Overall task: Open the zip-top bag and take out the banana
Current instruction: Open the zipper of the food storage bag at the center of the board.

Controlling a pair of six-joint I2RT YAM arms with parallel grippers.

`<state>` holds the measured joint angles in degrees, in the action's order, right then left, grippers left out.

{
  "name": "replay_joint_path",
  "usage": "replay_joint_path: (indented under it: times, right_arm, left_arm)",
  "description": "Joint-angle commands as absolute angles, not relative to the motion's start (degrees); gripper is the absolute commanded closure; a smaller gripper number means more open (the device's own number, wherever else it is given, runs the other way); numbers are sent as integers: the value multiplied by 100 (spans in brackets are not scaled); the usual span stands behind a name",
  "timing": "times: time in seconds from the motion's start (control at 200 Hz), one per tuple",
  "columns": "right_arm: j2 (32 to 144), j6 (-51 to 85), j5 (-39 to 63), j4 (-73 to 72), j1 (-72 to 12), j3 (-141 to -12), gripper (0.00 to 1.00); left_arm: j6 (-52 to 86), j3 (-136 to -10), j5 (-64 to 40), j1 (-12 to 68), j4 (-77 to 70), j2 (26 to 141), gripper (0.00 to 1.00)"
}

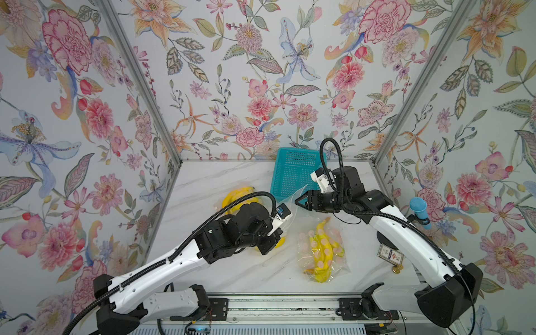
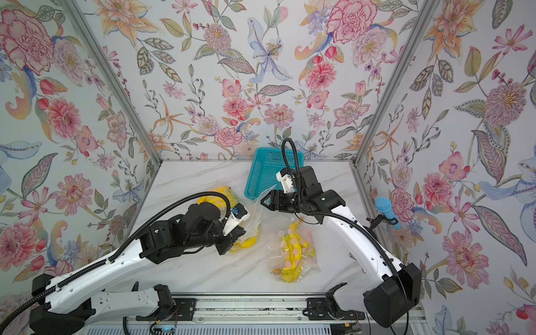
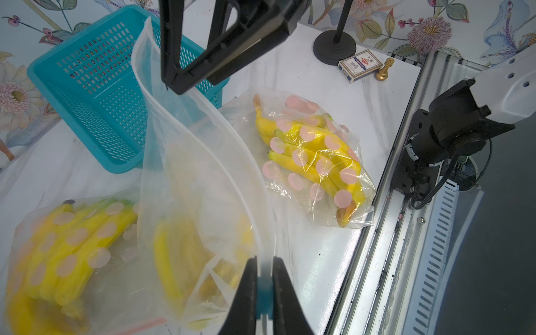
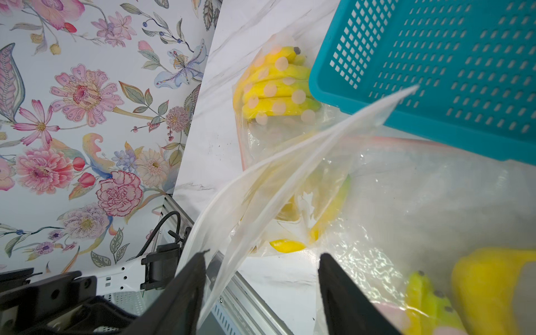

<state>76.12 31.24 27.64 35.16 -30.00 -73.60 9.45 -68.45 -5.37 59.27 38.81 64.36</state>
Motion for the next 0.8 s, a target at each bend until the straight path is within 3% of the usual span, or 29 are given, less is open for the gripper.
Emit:
replay_joint_path:
  times: [0.0,0.12,0.245,0.325,0.415,0.54,0.796]
  right_arm:
    - [7774,3304,2849,3580,-3041,-7404,40]
    - [7964,3326,2992,3526,-3098,-7394,47]
    - [8015,3435,3036,3412,-3163,-7366,63]
    - [7990,3454,3002,3372,-3196,-7373,80]
    - [7934,3478,2947,3380,-3233,-7391,88]
    - [7856,3505,2886,3378,-3347,-7427,92]
    - [7706,3541,2770,2979,-3681,-7362,100]
  left_arm:
    - [938,-6879,-553,5994,3763,6417,97]
    - [988,-6822,-606,5994,3741,6430,97]
    - [1065,-6794,-588,5995,3764,6407,95]
    - [1107,-6829,-441,5994,3825,6363,76]
    - [1199,-7027,-253,5978,3849,6305,63]
    - [1362,-7437,61,5841,3724,6314,45]
    - [1593,-8284,-191,5608,3892,7324,39]
